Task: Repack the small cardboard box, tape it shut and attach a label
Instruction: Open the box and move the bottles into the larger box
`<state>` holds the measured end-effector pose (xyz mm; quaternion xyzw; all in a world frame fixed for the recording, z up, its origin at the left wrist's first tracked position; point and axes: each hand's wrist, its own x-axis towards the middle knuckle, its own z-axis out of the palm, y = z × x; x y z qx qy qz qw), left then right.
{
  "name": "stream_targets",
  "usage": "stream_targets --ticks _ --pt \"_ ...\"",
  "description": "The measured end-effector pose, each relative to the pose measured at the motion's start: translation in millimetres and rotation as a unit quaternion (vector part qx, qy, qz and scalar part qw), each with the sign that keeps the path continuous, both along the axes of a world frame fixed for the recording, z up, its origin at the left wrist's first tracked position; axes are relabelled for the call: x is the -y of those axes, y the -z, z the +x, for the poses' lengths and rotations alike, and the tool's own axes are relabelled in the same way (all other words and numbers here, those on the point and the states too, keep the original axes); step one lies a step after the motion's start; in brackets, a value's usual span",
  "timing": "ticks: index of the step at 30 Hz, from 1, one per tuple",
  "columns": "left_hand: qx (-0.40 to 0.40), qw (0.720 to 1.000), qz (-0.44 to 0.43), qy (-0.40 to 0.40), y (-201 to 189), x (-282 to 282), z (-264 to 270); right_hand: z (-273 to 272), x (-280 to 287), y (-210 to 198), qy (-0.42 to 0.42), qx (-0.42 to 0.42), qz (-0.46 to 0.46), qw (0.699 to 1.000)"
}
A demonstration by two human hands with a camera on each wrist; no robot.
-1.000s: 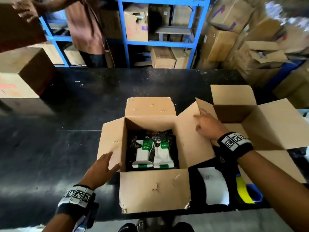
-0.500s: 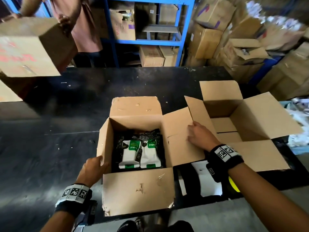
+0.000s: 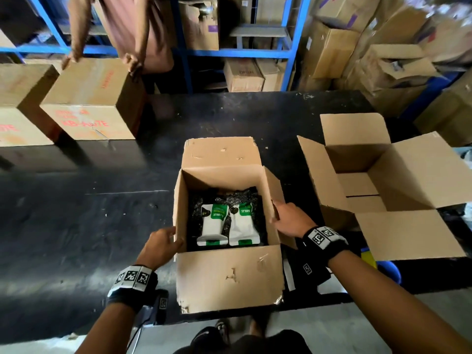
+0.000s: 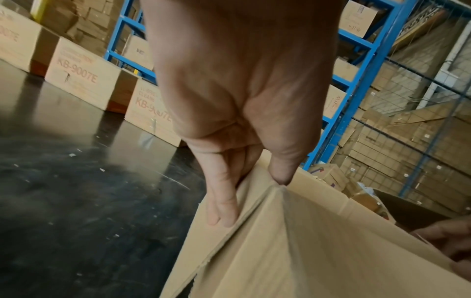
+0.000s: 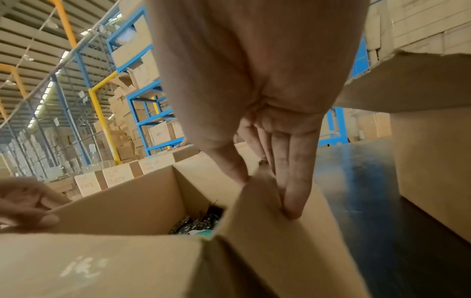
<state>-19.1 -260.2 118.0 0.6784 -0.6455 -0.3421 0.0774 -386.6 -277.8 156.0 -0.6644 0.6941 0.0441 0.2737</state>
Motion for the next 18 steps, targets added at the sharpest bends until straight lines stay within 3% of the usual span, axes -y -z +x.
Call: stream_targets --ticks 6,9,11,14,18 --pt "-0.026 0.999 0.011 0.034 18 13 -24 -22 3 1 0.025 -0.041 -0.001 0.999" --pt "0.042 0.999 0.004 0.017 3 14 -34 -25 9 -1 0.042 -0.047 -0.026 0.998" --pt "0.048 0.998 -0.046 -0.020 -14 21 -44 -20 19 -2 0.034 -0.027 -0.072 0.996" --pt "-0.014 0.993 -0.112 -0.026 -40 46 -70 -2 45 -3 0.028 0.037 -0.106 0.993" --pt "0.007 0.997 -0.066 0.028 -50 94 -119 28 82 3 0.051 0.095 -0.042 0.993"
